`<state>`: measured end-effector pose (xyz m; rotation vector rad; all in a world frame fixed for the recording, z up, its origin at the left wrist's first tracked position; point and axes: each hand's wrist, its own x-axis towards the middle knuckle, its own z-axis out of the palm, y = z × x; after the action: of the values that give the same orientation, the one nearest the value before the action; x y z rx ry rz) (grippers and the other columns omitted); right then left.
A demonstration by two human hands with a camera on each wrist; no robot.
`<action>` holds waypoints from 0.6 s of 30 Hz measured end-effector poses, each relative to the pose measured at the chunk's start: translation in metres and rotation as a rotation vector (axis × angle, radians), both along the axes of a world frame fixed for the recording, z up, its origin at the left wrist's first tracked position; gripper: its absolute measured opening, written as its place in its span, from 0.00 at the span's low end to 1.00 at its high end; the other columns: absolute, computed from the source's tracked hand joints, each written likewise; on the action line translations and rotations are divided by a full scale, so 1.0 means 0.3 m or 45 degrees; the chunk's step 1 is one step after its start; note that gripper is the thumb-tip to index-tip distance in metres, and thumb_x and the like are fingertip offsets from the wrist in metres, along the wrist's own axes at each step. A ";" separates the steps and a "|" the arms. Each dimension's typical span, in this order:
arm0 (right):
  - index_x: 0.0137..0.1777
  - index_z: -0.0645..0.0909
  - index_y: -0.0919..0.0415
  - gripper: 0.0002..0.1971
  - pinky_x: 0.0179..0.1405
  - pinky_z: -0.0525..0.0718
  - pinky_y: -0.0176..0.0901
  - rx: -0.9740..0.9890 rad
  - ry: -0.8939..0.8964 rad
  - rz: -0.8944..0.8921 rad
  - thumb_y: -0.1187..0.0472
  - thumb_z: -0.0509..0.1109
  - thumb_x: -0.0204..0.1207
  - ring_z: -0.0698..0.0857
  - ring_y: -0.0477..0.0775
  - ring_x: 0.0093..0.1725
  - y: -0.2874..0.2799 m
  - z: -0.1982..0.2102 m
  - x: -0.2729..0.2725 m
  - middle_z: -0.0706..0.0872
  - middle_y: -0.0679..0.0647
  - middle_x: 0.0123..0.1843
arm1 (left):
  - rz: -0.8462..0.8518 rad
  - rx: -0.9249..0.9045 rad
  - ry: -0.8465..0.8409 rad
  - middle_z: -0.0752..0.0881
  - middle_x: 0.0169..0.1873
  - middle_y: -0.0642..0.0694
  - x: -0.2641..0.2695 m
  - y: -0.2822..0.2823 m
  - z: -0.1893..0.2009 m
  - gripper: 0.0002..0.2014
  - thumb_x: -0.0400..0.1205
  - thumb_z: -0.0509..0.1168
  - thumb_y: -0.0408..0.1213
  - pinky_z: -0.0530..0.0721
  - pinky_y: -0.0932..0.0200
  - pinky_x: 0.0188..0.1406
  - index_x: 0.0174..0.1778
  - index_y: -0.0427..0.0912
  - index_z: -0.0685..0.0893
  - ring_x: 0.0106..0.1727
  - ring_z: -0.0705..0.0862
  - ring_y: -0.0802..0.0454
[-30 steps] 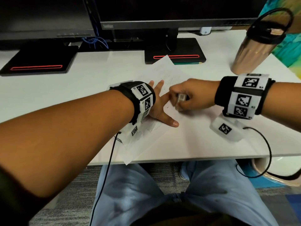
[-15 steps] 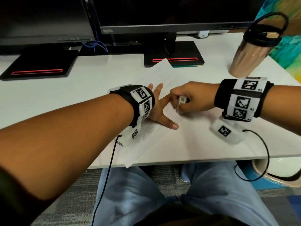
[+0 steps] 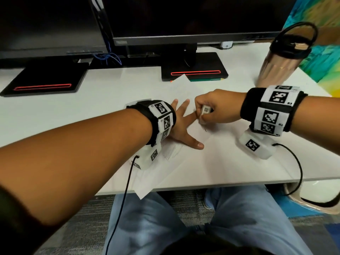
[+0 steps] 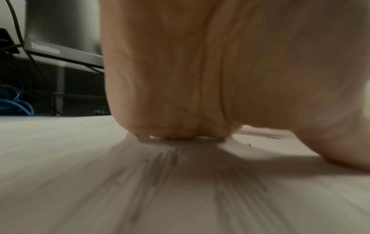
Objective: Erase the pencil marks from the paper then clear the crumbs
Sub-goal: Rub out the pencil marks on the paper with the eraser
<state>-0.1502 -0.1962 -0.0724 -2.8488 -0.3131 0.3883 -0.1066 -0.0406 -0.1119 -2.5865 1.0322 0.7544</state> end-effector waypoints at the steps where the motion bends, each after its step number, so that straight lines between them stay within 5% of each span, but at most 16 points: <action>1: 0.46 0.80 0.54 0.03 0.45 0.83 0.48 -0.014 -0.002 0.021 0.59 0.71 0.74 0.83 0.52 0.44 0.011 -0.014 -0.007 0.87 0.49 0.44 | 0.000 0.015 -0.005 0.25 0.83 0.45 -0.001 -0.002 0.000 0.60 0.64 0.58 0.85 0.41 0.24 0.81 0.82 0.67 0.29 0.84 0.29 0.33; 5: 0.47 0.80 0.56 0.03 0.46 0.81 0.42 0.041 0.103 0.128 0.60 0.70 0.75 0.84 0.47 0.44 0.034 -0.029 -0.028 0.88 0.45 0.45 | -0.001 0.070 -0.010 0.24 0.83 0.43 -0.007 -0.004 0.011 0.58 0.67 0.58 0.82 0.39 0.28 0.81 0.86 0.62 0.37 0.84 0.27 0.33; 9: 0.46 0.80 0.55 0.03 0.52 0.85 0.50 0.060 0.055 0.075 0.60 0.71 0.73 0.86 0.49 0.47 0.016 -0.025 -0.015 0.89 0.47 0.44 | -0.012 0.040 -0.024 0.25 0.84 0.42 -0.008 -0.007 0.007 0.60 0.65 0.58 0.83 0.41 0.26 0.80 0.85 0.64 0.34 0.84 0.29 0.31; 13: 0.45 0.80 0.55 0.04 0.41 0.80 0.34 0.112 0.146 0.106 0.61 0.72 0.74 0.83 0.34 0.39 0.027 -0.030 -0.033 0.87 0.40 0.40 | -0.005 0.065 -0.025 0.24 0.83 0.42 -0.009 -0.008 0.012 0.58 0.66 0.58 0.83 0.40 0.27 0.80 0.86 0.64 0.37 0.84 0.29 0.32; 16: 0.46 0.80 0.56 0.04 0.47 0.84 0.45 0.079 0.071 0.057 0.60 0.72 0.74 0.85 0.46 0.45 0.012 -0.020 -0.024 0.88 0.44 0.43 | -0.013 0.047 -0.041 0.26 0.84 0.42 -0.007 -0.010 0.006 0.61 0.64 0.58 0.84 0.42 0.25 0.79 0.84 0.65 0.32 0.84 0.31 0.30; 18: 0.46 0.80 0.56 0.04 0.41 0.80 0.39 0.052 0.084 0.121 0.61 0.71 0.74 0.83 0.44 0.41 0.026 -0.025 -0.030 0.86 0.43 0.41 | -0.014 0.076 -0.038 0.25 0.83 0.42 -0.007 -0.010 0.010 0.59 0.66 0.58 0.83 0.41 0.26 0.80 0.85 0.64 0.35 0.84 0.30 0.31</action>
<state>-0.1593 -0.1885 -0.0798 -2.7816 -0.4394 0.4870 -0.1087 -0.0437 -0.1090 -2.5319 0.9984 0.7302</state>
